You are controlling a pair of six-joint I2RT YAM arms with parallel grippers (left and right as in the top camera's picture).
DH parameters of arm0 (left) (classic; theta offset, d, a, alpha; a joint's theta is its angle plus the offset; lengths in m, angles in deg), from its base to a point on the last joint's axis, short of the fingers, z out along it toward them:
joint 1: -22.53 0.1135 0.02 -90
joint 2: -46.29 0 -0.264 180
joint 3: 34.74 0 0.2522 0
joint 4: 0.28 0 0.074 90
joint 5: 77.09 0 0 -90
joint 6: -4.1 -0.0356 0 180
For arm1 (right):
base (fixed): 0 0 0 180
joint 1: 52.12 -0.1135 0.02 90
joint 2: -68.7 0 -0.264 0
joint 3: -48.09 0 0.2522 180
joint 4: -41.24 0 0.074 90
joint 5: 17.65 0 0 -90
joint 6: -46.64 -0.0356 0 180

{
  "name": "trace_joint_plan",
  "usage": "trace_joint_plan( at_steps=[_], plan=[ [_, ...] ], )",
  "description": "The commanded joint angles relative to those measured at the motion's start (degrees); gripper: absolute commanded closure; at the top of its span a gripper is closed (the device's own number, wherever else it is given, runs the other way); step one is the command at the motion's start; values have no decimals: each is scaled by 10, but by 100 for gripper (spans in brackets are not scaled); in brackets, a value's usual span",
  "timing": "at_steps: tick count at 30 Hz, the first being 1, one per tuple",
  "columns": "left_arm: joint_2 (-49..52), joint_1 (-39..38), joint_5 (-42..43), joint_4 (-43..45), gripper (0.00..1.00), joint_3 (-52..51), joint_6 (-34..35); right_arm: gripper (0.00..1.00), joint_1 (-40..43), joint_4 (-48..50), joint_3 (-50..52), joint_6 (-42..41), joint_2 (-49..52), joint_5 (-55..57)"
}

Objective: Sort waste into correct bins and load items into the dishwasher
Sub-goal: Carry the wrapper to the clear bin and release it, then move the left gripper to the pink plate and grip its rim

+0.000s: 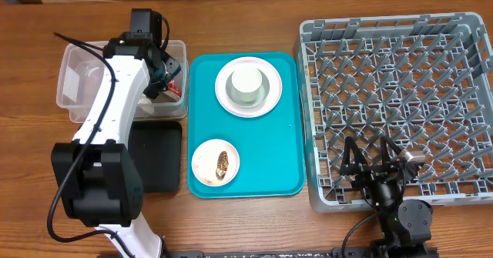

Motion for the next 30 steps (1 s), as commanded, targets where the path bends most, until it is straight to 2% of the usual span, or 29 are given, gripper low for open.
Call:
trace_joint_plan(
  at_steps=[1, 4, 7, 9, 15, 19, 21, 28, 30],
  plan=[
    [-24, -1, 114, -8, 63, 34, -103, 0, -4, 3, 6, -4, -5, 4],
    [-35, -9, 224, -22, 79, 40, -179, 0, -4, 3, 6, -4, -5, 4],
    [-38, -35, 262, -75, 88, 40, -208, 0, -4, 3, 6, -4, -5, 4],
    [-38, -61, 250, -114, 96, 39, -223, 0, -4, 3, 6, -4, -5, 4],
    [-38, -186, 136, -191, 96, 38, -227, 0, -4, 3, 6, -4, -5, 4],
    [-38, -279, 96, -217, 96, 38, -226, 0, -4, 3, 6, -4, -5, 4],
    [-38, -315, 85, -229, 92, 38, -218, 0, -4, 3, 6, -4, -5, 4],
    [-38, -400, 69, -257, 56, 38, -184, 0, -4, 3, 6, -4, -5, 4],
    [-38, -420, 32, -271, 53, 37, -162, 0, -4, 3, 6, -4, -5, 4]
  ],
)
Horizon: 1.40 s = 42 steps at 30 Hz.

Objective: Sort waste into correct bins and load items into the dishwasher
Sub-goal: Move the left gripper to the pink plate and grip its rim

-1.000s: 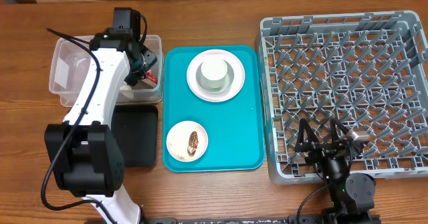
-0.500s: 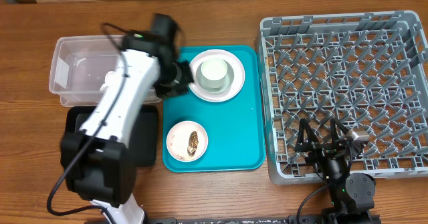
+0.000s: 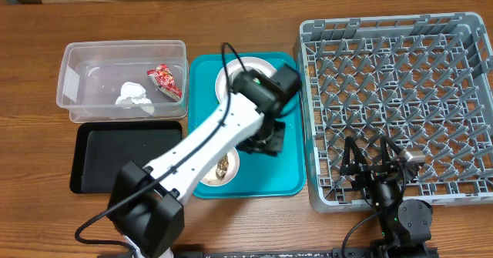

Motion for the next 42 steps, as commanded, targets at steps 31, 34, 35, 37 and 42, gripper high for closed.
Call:
trace_joint_plan(
  at_steps=[31, 34, 35, 37, 42],
  plan=[
    [-15, -4, -115, 137, 62, -214, 80, 0, -4, 3, 6, -4, -5, 4],
    [-15, -4, -138, 157, 64, -218, 80, 0, -4, 3, 6, -4, -5, 4],
    [-15, -4, -139, 163, 65, -218, 75, 0, -4, 3, 6, -4, -5, 4],
    [-15, -4, -139, 171, 70, -219, 71, 0, -4, 3, 6, -4, -5, 4],
    [-15, -4, -159, 174, 72, -219, 71, 0, -4, 3, 6, -4, -5, 4]
  ],
)
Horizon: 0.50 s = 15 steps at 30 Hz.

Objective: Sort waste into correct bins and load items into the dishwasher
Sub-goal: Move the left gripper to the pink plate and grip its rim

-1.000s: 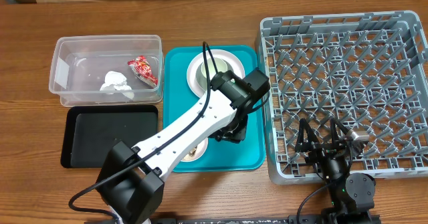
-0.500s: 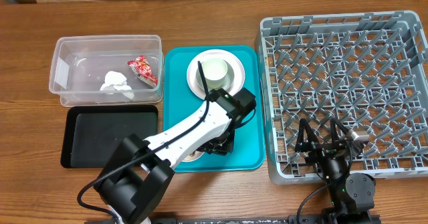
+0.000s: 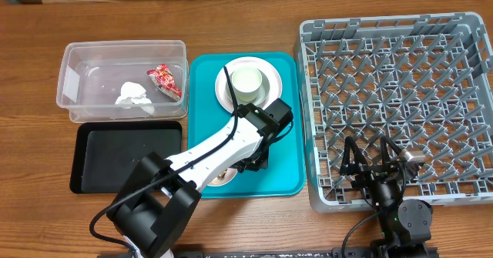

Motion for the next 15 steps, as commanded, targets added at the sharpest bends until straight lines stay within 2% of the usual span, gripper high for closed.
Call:
trace_joint_plan(
  at_steps=[1, 2, 5, 11, 13, 15],
  plan=[
    [-14, 2, -36, -3, 71, -3, -1, 0, -4, 3, 6, -4, -5, 4],
    [-14, 2, -40, -4, 71, -3, -1, 0, -4, 3, 6, -4, -5, 4],
    [-14, 2, -37, -5, 57, -3, 0, 0, -4, 3, 6, -4, -5, 4],
    [-14, 2, -33, 5, 61, -19, 7, 0, -4, 3, 6, -4, -5, 4],
    [-14, 2, -33, 10, 60, -27, 15, 0, -4, 3, 6, -4, -5, 4],
    [-14, 2, -33, 15, 53, -35, 19, 0, -4, 3, 6, -4, -5, 4]
  ],
)
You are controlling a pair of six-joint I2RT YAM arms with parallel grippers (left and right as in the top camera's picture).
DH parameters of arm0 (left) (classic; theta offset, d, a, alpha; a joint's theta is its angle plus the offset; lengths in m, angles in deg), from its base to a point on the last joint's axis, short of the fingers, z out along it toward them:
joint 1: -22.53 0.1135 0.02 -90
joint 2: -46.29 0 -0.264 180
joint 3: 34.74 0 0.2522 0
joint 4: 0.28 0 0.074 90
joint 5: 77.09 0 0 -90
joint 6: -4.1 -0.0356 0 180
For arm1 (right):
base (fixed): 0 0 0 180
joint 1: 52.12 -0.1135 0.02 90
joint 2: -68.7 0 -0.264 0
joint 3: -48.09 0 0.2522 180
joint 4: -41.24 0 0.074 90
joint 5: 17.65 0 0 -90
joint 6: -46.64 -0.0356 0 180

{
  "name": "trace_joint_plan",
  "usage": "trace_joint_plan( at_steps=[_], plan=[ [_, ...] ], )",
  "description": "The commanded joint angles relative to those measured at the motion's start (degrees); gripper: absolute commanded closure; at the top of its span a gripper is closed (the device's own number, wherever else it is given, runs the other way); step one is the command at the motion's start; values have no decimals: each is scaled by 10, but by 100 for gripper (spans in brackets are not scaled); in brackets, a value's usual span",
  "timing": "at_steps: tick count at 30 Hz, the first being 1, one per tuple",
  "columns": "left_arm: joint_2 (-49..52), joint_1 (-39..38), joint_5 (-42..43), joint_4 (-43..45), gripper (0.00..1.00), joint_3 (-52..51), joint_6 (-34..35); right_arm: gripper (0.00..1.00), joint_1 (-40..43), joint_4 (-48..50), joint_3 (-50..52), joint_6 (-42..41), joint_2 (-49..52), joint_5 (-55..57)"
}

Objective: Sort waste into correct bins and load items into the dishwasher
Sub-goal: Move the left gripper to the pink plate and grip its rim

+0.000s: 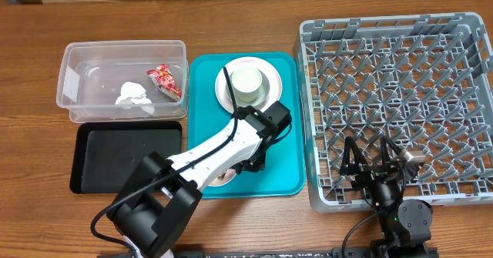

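My left arm reaches across the teal tray (281,162), with its gripper (248,162) down at the right edge of a small white plate (214,179). The arm hides most of that plate and the brown scrap on it, and it also hides the jaws. A pale green cup (248,79) stands on a larger white plate (228,95) at the tray's back. The grey dishwasher rack (400,65) fills the right side. My right gripper (368,156) stands open at the rack's front edge, holding nothing.
A clear bin (77,96) at the back left holds a red wrapper (165,80) and a crumpled white paper (132,95). A black tray (115,156) lies in front of the bin. The left arm's cable arcs over the cup.
The left wrist has shifted very slightly toward the small plate. Everything else stands as it did, and the right arm has not moved.
My left gripper was over the right end of the clear bin. Then the arm stood over the teal tray between the two plates, with the wrapper and paper lying in the bin. Later the gripper was down at the small plate, where it still is.
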Motion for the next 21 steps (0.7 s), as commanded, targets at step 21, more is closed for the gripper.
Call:
trace_joint_plan(
  at_steps=[21],
  plan=[
    [-14, 2, 5, 24, 87, -17, 14, 0, -4, 3, 6, -4, -5, 4]
  ],
)
